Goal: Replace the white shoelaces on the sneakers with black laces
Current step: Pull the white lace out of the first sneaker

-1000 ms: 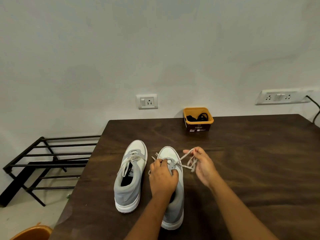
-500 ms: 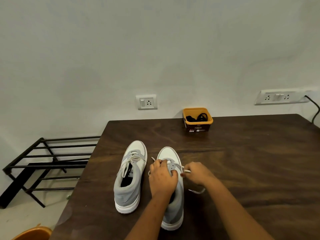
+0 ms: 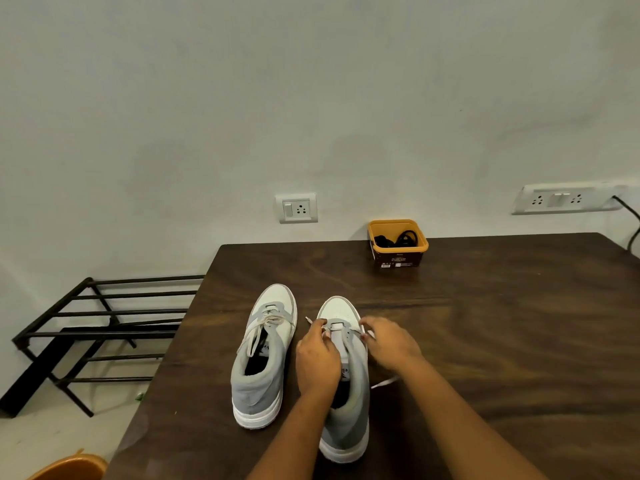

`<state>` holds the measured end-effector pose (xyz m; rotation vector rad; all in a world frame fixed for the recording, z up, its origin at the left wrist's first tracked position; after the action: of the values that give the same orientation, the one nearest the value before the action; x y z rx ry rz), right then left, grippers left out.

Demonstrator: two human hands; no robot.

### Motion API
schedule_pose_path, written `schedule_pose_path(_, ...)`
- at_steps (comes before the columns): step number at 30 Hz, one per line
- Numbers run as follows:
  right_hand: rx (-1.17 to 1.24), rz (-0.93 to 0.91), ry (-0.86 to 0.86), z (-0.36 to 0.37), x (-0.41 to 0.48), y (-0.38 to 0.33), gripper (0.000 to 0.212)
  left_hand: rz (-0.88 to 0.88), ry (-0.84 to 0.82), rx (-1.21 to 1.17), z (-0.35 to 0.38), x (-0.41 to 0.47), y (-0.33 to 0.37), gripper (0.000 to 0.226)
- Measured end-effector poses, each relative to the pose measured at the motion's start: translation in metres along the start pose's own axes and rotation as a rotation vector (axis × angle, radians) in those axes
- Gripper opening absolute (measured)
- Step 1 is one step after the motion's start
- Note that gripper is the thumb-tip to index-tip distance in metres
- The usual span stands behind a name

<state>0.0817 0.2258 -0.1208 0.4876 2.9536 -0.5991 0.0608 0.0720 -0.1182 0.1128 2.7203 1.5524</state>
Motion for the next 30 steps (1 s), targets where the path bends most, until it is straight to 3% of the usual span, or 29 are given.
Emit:
schedule_pose_path(5,0.003,0.046,0.065,0.004,-0.002,-0.011,0.017,-0.040,0.008,0.014,0.001,0.002,-0.006,0.036)
schedule_pose_path(8,0.143,0.048,0.165,-0.004,0.002,-0.009,0.014,-0.040,0.010,0.041,0.001,0.003,-0.007,0.040)
schedule_pose_path(10,0.408,0.095,0.252,-0.010,0.002,-0.001,0.021,-0.033,0.009,0.059,0.001,0.004,-0.008,0.042)
schedule_pose_path(16,1.509,0.427,0.379,-0.025,-0.003,0.019,0.024,-0.009,0.018,0.073,0.002,0.002,-0.007,0.047)
schedule_pose_path(18,1.695,0.470,0.343,-0.024,-0.004,0.017,0.021,-0.002,0.020,0.075,0.003,0.001,-0.005,0.046)
schedule_pose_path(19,1.603,0.449,0.310,-0.024,-0.005,0.017,0.018,0.000,0.021,0.074,0.004,0.001,-0.005,0.046)
schedule_pose_path(22,0.771,0.210,0.151,-0.019,-0.002,0.009,0.015,0.008,0.018,0.095,0.005,0.000,-0.003,0.043)
schedule_pose_path(24,0.384,0.082,0.025,-0.006,0.005,0.001,0.016,0.008,0.019,0.112,0.005,0.000,-0.002,0.040)
schedule_pose_path(30,-0.053,0.048,-0.053,-0.013,0.006,-0.012,0.016,0.000,0.021,0.122,0.004,0.000,-0.001,0.036)
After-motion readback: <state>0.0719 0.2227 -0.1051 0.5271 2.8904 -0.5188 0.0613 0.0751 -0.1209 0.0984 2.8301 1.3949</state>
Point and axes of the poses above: each hand's wrist, its own x-axis towards the middle knuckle, its own z-axis out of the palm, y = z × x, the point moved 5 cm from there along x, towards the middle knuckle, and after that the axes turned 6 degrees about -x, right-handed, at the moved point
